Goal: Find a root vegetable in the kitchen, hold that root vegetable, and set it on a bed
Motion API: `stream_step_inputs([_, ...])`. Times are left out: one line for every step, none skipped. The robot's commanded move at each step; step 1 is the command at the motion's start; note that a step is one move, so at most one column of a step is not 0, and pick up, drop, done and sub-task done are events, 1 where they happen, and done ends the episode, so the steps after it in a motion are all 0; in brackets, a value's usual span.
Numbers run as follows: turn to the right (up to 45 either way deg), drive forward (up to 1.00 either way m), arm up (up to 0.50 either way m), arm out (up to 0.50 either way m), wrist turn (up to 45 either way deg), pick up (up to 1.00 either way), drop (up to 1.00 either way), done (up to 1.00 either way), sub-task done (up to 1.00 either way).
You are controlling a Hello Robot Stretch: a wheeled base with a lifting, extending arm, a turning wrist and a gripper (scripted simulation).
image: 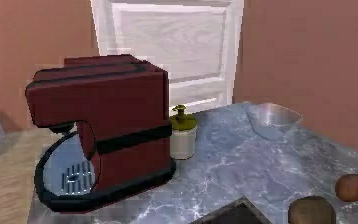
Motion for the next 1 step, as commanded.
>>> stream_step_inputs([-45.0,0.00,0.00,0.00,0.0,0.00,0.00,0.00,0.00])
